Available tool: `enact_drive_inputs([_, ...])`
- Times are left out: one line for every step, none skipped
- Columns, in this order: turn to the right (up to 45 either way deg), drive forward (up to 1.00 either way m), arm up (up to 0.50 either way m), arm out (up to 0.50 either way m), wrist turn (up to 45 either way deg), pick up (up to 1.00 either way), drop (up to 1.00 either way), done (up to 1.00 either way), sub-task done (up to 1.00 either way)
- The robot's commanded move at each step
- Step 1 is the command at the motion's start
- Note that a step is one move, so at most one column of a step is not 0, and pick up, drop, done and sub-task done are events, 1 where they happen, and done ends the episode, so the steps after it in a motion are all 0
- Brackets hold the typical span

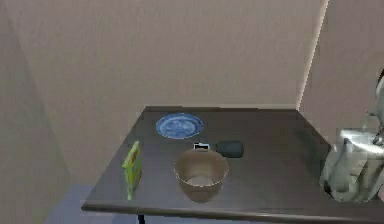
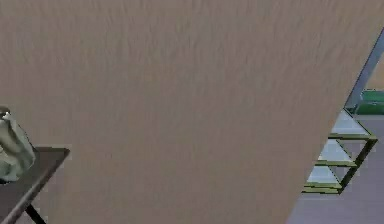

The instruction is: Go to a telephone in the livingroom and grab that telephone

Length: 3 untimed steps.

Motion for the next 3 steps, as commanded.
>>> enact_drive_inputs([45.0,0.00,0.00,0.00,0.0,0.00,0.00,0.00,0.00])
enact_drive_inputs([9.0,0.00,0.00,0.00,0.0,0.00,0.00,0.00,0.00])
enact_drive_inputs([0.0,0.25,0.00,0.00,0.0,0.00,0.00,0.00,0.00])
